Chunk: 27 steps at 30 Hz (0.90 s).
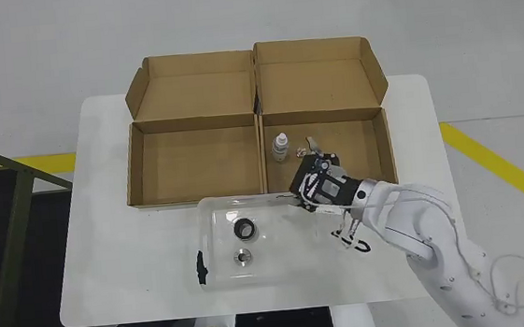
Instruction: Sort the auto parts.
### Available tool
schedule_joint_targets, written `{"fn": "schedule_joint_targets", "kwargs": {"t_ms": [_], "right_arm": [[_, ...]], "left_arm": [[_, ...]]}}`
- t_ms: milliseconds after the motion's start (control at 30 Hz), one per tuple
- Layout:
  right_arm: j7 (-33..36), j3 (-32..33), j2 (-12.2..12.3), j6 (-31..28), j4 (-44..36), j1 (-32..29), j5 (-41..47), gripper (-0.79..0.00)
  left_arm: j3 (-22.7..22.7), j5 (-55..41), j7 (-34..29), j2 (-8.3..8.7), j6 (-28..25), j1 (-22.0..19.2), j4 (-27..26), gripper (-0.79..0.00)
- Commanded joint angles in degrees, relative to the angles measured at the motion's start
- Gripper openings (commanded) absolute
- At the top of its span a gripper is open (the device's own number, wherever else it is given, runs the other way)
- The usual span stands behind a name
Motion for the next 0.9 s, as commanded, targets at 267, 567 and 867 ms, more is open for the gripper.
{"fn": "schedule_joint_targets", "kwargs": {"t_ms": [267,567,867], "right_arm": [[-4.01,-7.02,-0.27,-2.41,-1.22,-2.45,-5.05,0.0],[-5.06,-12.5,-0.95,-2.96,1.6,-1.1,-8.27,0.0],[-5.39,-15.99,-1.52,-3.62,3.36,0.22,-10.05,-0.006]], "left_arm": [[0.0,0.0,0.0,0.0,0.0,0.0,0.0,0.0],[0.0,0.0,0.0,0.0,0.0,0.0,0.0,0.0],[0.0,0.0,0.0,0.0,0.0,0.0,0.0,0.0]]}}
